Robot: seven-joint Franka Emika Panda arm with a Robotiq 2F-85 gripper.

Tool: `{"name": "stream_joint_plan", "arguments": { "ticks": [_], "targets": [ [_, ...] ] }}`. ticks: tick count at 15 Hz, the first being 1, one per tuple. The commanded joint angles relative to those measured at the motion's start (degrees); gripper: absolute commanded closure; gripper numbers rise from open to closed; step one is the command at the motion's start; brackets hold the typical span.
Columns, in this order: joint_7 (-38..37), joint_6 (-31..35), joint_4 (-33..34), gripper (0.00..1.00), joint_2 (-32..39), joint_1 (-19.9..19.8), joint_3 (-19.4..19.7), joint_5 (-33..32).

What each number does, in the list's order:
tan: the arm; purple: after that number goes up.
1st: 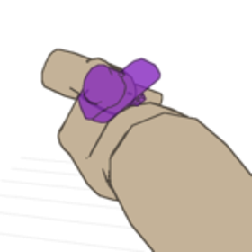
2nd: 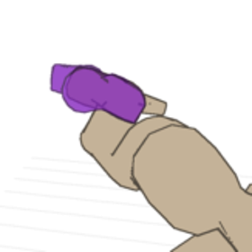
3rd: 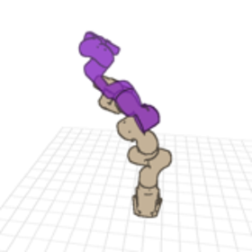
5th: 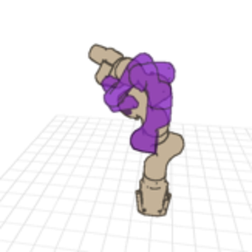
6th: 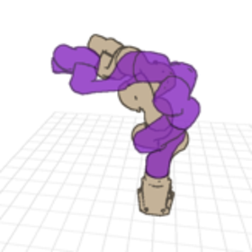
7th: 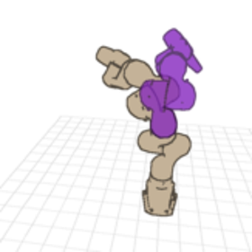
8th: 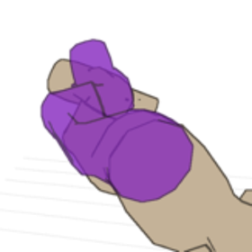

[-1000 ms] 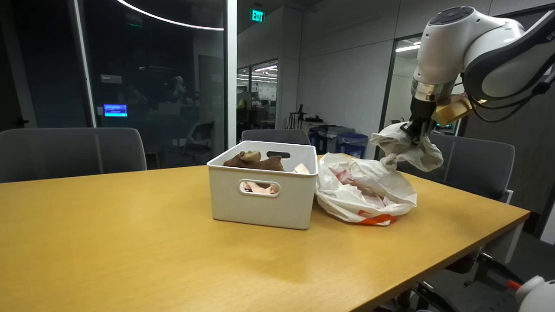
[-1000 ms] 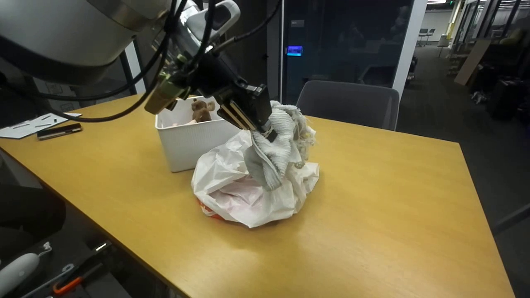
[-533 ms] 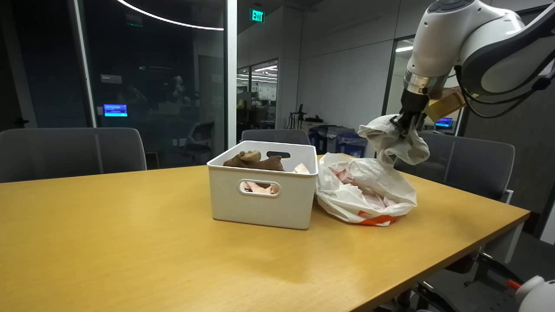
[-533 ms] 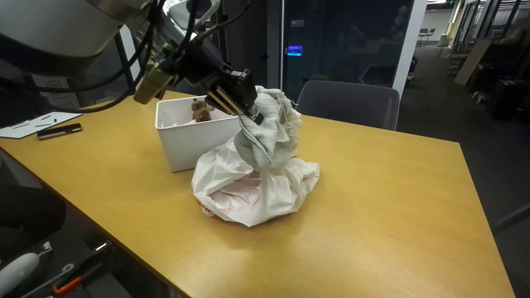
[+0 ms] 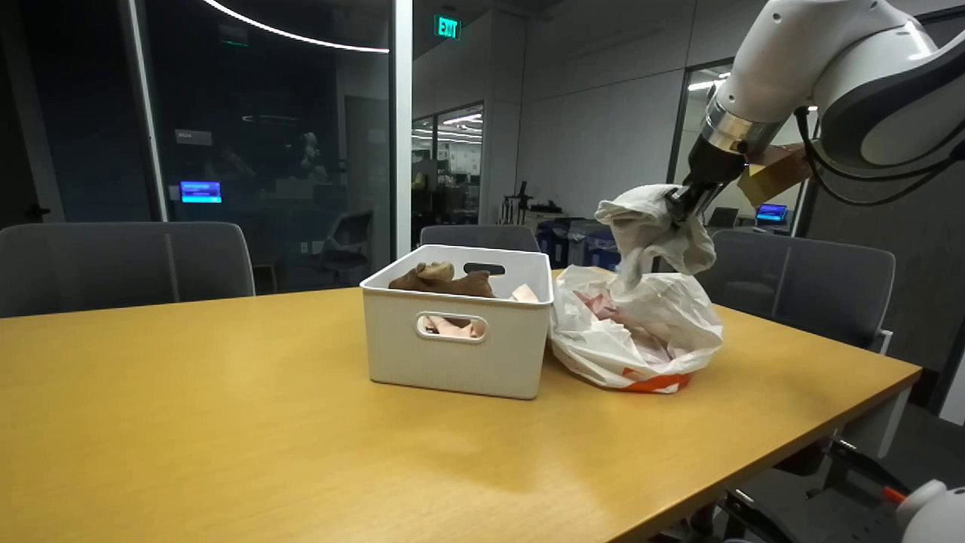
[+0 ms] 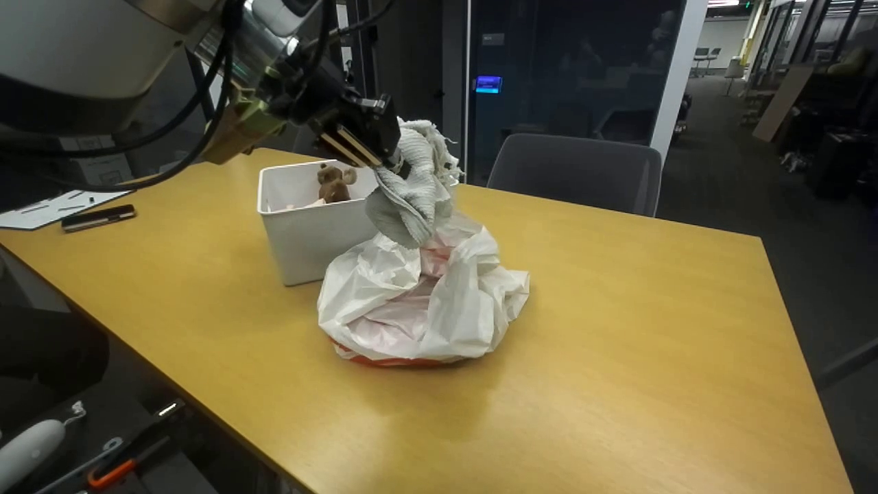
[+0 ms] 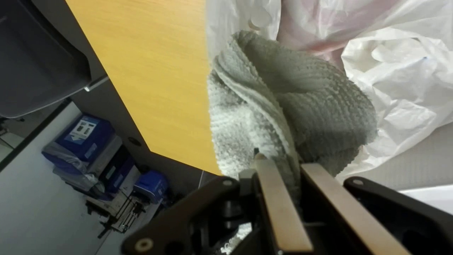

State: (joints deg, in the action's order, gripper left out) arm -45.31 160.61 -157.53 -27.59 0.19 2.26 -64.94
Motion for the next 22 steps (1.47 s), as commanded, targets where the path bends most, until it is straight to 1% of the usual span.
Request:
{"name": "stream_joint_plan", "arguments": {
  "ticks": [1, 5, 8, 10, 14, 16, 17, 20, 22],
  "targets": [
    [2.51, 2.86, -0.02, 0.97, 0.49, 0.68, 2.44, -0.07],
    [5.67, 2.98, 0.26, 0.97, 4.36, 0.13, 6.11, 1.69],
    [9.35, 2.36, 0.85, 0.97, 8.78, 1.38, 9.26, 5.27],
    [13.11, 1.47, 0.67, 0.97, 11.29, 3.09, 10.64, 10.21],
    [21.99, 0.00, 0.78, 0.97, 16.20, 7.80, 12.25, 23.38],
    [26.32, -0.18, 1.86, 0.97, 18.89, 9.36, 12.86, 29.46],
    [30.31, 0.59, 2.48, 0.97, 20.59, 4.21, 7.32, 34.58],
    [40.57, 2.01, 4.85, 0.97, 24.58, 3.47, 5.30, 44.69],
    [45.98, 3.44, 6.15, 0.97, 25.87, 3.27, 3.53, 49.01]
  ]
}}
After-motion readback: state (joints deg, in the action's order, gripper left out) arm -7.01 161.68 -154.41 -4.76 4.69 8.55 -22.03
